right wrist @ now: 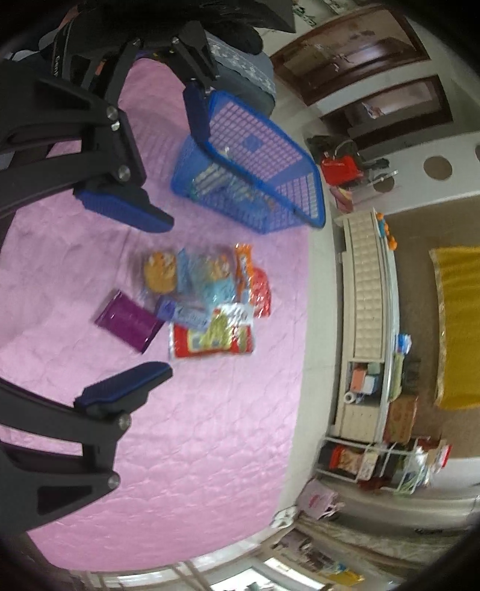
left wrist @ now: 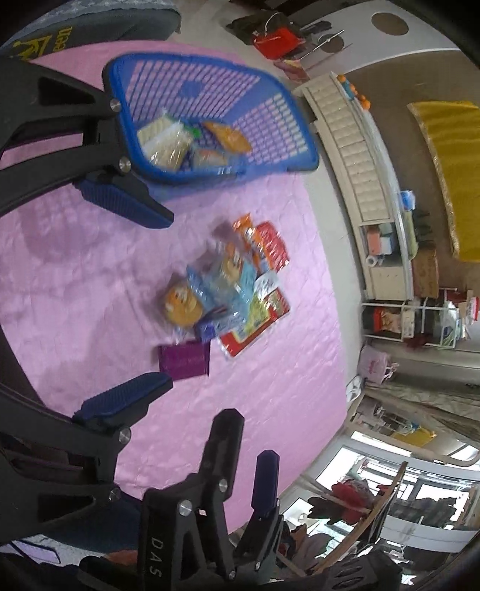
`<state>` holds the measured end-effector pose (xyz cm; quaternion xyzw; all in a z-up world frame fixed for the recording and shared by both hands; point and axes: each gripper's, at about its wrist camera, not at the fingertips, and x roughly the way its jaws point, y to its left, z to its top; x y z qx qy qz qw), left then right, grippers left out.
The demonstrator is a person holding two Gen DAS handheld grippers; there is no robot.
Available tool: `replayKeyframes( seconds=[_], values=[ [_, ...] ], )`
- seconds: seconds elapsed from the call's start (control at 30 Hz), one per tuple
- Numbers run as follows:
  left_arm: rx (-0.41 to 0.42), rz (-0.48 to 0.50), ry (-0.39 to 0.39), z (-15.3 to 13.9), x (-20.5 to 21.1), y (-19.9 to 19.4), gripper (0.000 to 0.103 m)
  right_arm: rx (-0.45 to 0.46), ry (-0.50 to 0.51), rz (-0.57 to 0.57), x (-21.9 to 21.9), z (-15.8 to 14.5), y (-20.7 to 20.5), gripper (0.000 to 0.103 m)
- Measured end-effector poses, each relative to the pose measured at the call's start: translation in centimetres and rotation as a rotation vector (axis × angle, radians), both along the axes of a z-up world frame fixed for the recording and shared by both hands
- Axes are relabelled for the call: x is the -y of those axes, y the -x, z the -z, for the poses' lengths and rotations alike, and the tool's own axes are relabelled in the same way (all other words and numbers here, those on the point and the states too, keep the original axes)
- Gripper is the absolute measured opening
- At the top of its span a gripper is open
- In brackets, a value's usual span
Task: Organize snacks
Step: 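Move both grippers back toward the remaining snack pile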
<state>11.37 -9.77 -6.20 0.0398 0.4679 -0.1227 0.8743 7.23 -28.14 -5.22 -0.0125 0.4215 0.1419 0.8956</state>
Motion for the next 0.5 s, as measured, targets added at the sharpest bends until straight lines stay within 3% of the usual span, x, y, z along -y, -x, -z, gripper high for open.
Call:
replayKeyframes(
  seconds=[0.5],
  values=[
    [-0.168,-0.069,0.02,7.4,3.4,-4.4,0.079,-0.099,0.032,0.085,4.7,7.9,-3.0,0.076]
  ],
)
